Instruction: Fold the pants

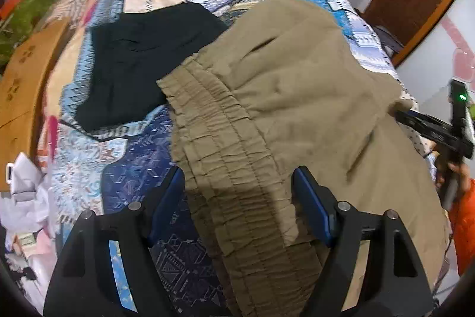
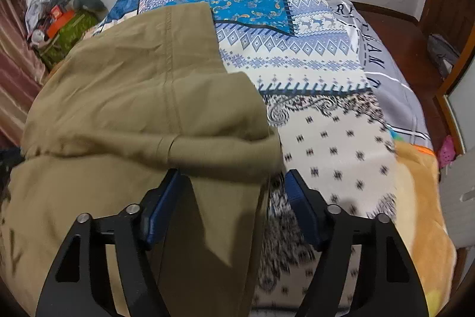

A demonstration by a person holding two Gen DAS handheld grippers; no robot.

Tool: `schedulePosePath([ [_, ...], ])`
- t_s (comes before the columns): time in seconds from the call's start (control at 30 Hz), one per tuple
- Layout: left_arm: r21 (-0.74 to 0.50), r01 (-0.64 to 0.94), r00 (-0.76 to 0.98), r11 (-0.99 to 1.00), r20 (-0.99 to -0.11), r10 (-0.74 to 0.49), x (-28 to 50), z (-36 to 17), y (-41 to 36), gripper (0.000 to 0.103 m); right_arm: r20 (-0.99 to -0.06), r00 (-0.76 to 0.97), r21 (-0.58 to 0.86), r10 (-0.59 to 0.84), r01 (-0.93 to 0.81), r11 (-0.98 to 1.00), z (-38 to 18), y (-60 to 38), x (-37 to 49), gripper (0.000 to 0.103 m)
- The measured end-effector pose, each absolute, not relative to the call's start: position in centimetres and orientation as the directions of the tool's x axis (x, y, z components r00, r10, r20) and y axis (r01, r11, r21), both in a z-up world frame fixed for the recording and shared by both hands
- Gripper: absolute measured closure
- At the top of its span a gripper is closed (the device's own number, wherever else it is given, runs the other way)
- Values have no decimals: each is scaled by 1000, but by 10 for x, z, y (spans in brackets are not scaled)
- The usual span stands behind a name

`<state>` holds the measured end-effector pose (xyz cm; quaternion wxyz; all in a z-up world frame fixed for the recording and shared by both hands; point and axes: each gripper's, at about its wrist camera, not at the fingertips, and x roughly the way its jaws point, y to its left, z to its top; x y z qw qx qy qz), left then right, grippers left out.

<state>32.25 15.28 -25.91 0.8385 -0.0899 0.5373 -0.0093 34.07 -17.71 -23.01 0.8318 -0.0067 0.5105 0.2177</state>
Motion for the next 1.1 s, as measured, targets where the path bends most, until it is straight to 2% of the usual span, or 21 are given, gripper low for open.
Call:
schedulePosePath([
  [0.03, -168, -77, 423, 983, -898, -121, 322, -260, 154, 26, -850, 378, 223, 366, -370, 902, -234, -176, 343, 40],
  [0.1, -159, -73, 426, 985, -898, -113, 321, -259, 153, 26, -854, 350, 248, 385, -376, 892, -242, -173, 343, 52],
  [0.33, -30, -61, 457, 998, -890, 1, 316, -254, 146, 26, -861, 348, 235, 371, -376, 897, -243, -171, 340, 57],
  [0.37, -23, -66, 459, 998, -888, 10, 315, -254, 148, 26, -865, 346, 228, 363, -373, 900, -243, -170, 341, 61],
  [0.43, -35, -83, 457, 996, -889, 7, 314, -256, 151, 26, -878, 352, 188, 323, -367, 911, -246, -168, 346, 71],
  [0.53, -84, -119, 447, 989, -894, -22, 313, -260, 157, 26, -882, 344, 191, 321, -362, 912, -250, -168, 352, 72],
  [0.63, -80, -119, 444, 990, -896, -20, 312, -260, 158, 26, -884, 347, 182, 313, -360, 915, -249, -168, 355, 76],
  [0.67, -72, -118, 441, 990, -897, -13, 312, -260, 157, 26, -884, 352, 176, 307, -358, 917, -247, -168, 355, 80],
  [0.7, -55, -121, 437, 991, -899, 3, 311, -259, 157, 26, -882, 364, 167, 299, -352, 921, -245, -168, 354, 92],
  [0.73, -37, -125, 433, 991, -901, 21, 311, -258, 156, 26, -873, 386, 163, 299, -348, 923, -240, -171, 350, 93],
  [0.87, -15, -112, 436, 994, -899, 36, 309, -250, 150, 27, -804, 463, 213, 373, -361, 908, -212, -184, 327, 89],
  [0.93, 1, -97, 453, 995, -890, 45, 308, -243, 144, 27, -791, 470, 211, 390, -389, 897, -199, -186, 318, 84],
  [1.0, -2, -86, 475, 996, -879, 39, 306, -236, 140, 26, -783, 475, 205, 402, -413, 888, -186, -184, 314, 64],
  [1.07, -2, -89, 481, 996, -876, 41, 307, -233, 139, 25, -762, 507, 184, 403, -427, 885, -175, -181, 313, 49],
  [1.1, -1, -95, 480, 995, -876, 45, 309, -231, 141, 25, -750, 524, 176, 403, -430, 886, -170, -180, 314, 45],
])
